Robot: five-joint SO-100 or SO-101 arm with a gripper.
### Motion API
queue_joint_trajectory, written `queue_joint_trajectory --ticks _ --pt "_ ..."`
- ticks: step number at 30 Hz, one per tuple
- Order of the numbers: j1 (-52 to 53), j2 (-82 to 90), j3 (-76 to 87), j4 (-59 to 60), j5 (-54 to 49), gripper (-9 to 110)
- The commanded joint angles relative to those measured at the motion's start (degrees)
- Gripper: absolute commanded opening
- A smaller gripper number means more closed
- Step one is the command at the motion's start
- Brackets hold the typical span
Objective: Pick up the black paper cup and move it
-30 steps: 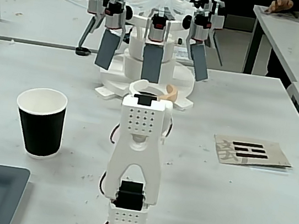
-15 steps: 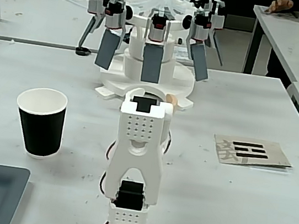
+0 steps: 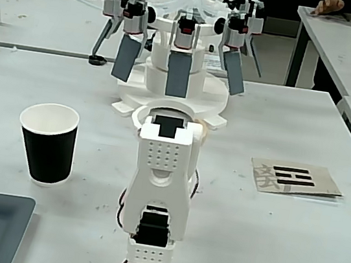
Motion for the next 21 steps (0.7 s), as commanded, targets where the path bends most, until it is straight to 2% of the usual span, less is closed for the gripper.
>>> queue_joint_trajectory --ticks 1,9,21 --pt "0.0 3.43 2.11 -2.29 0.88 30" --pt "-2.46 4.13 9.76 -12.04 6.06 34" --pt "-8.61 9.76 12.57 -12.22 2.02 43"
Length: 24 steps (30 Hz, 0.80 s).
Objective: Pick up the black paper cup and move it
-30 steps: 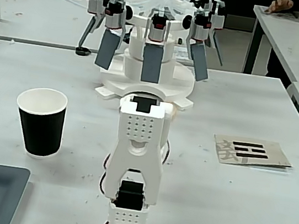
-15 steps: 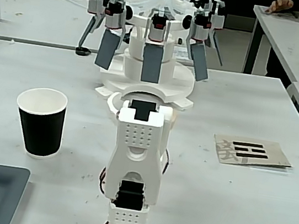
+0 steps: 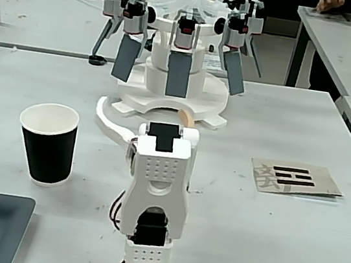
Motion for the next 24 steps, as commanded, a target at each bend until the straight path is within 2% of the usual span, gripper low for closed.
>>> queue_joint_trajectory --ticks 1,9,16,24 --pt "-2.64 2.46 1.23 -1.49 -1.05 44" --pt "-8.44 2.99 1.23 -1.49 -3.25 46" --pt "-17.75 3.96 1.14 -0.79 -6.42 47" --pt "-21.01 1.85 -1.67 1.14 -9.84 47"
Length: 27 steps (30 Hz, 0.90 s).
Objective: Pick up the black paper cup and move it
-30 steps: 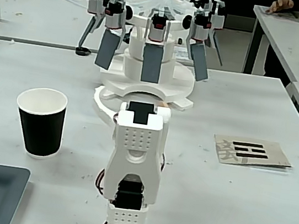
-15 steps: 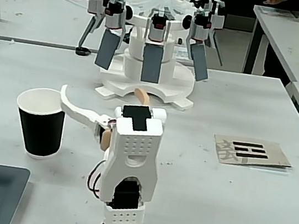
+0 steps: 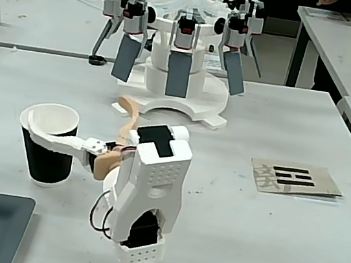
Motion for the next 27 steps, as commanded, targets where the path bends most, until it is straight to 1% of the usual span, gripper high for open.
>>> queue_joint_trajectory --ticks 1,7,14,27 --pt "-1.58 -0.62 -2.37 1.14 -1.49 47" --pt "-3.78 -6.24 -9.23 2.81 -2.37 48" --pt "-3.78 -13.62 -16.87 3.52 -1.76 50" --pt "-4.04 -24.08 -25.4 4.75 -0.62 50"
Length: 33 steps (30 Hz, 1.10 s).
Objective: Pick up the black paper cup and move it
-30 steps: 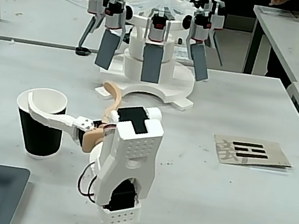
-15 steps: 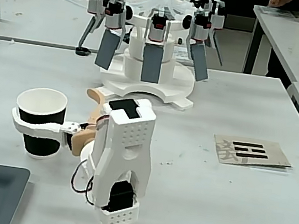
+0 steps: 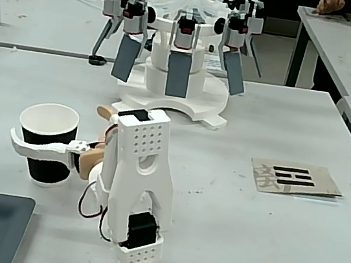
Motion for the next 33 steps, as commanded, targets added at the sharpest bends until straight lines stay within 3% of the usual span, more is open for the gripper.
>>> queue_joint_trajectory --ticks 1,33 --pt "-0.88 -0.79 -4.04 0.44 0.79 50" --pt "-7.29 -18.37 -20.39 1.93 3.08 48"
